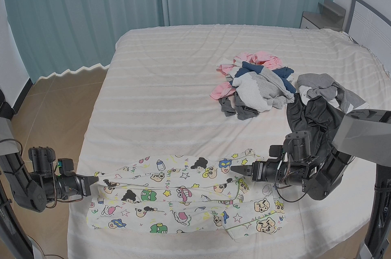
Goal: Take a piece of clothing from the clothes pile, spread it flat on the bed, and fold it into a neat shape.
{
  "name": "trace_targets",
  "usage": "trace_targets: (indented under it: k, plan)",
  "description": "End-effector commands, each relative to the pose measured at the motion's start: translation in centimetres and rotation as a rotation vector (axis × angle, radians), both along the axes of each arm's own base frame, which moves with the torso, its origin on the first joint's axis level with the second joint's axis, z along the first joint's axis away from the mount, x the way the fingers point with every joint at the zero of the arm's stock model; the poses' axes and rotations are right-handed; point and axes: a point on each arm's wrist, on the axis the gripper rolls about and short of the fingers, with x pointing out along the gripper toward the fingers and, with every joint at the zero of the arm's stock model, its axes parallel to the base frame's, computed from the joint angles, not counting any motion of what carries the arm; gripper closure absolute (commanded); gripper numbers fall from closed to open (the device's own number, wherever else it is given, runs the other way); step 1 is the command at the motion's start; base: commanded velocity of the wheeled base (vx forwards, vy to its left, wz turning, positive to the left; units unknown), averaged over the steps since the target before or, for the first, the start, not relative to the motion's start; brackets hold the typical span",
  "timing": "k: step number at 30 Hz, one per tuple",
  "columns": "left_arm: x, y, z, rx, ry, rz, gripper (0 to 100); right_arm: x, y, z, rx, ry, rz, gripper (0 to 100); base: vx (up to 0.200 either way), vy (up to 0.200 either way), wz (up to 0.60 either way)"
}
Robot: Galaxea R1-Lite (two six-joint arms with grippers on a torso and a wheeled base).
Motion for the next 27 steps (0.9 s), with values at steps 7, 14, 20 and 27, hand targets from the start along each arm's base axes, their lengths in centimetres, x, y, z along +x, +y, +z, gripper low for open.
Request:
trace_targets:
  k: [7,14,20,27]
  plan:
    - [0.0,0.0,0.1,0.001,-0.004,0.001,100,1.7,1.4,-2.3,-0.060,0.036,-0.019,0,0.000,0.000,0.00]
    - [0.0,0.0,0.1,0.001,-0.004,0.001,100,2.4,1.4,-2.0,-0.105,-0.012,-0.055,100,0.000,0.000,0.00]
    - [-0.1,0.1,0.3,0.002,-0.011,0.001,100,1.0,-0.3,-1.1,-0.197,-0.062,-0.015,100,0.000,0.000,0.00]
    - [-0.2,0.1,0.7,0.010,-0.029,-0.003,100,-1.3,-1.4,1.7,-0.176,-0.084,0.001,100,0.000,0.000,0.00]
